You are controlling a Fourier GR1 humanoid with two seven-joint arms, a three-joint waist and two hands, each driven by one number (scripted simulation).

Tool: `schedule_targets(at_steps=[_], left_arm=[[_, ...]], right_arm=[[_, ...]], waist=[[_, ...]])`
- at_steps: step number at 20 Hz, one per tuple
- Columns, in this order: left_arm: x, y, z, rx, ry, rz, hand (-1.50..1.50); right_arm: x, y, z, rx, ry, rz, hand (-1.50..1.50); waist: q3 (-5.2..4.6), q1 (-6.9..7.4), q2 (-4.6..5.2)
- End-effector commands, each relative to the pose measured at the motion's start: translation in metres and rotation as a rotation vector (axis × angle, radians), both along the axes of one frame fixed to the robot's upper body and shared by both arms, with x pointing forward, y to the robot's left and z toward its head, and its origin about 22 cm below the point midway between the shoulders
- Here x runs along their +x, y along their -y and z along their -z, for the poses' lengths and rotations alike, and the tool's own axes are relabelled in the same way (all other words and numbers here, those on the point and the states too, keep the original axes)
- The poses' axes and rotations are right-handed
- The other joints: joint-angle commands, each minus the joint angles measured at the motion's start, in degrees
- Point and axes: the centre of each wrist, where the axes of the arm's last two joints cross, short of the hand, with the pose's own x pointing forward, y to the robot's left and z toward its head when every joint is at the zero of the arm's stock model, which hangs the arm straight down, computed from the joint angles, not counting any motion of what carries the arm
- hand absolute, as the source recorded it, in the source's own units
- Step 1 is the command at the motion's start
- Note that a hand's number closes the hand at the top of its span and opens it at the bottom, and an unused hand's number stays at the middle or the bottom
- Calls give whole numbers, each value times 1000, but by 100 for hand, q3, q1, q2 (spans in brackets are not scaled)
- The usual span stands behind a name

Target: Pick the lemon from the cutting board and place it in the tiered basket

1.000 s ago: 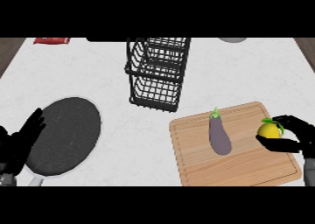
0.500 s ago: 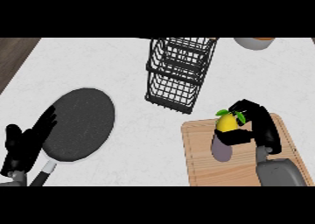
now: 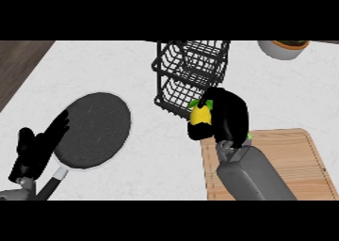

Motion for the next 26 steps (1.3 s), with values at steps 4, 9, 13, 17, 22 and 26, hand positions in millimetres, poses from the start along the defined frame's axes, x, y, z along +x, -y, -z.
schedule_targets(at_steps=[4,9,13,17,22,26], left_arm=[[7,8,2,-16,-21,8,0],[12,11,1,-16,-23,5,0],[20,13,-7,-13,19,20,0],[19,7,-11,-10,22,5,0],[14,6,-4,-12,1,11,0],[18,1,-9,-21,25,-20,0]], right_arm=[[-1,-71,-62,-135,203,90,150],[4,-97,-93,-168,283,163,150],[16,-111,-118,-171,348,209,150],[30,-123,-130,-209,353,242,150],[56,-128,-138,-250,374,292,150],[67,-117,-164,-9,442,236,150]], waist=[[44,16,-15],[76,-8,65],[87,24,136],[100,-22,167],[103,-39,217],[122,-84,266]])
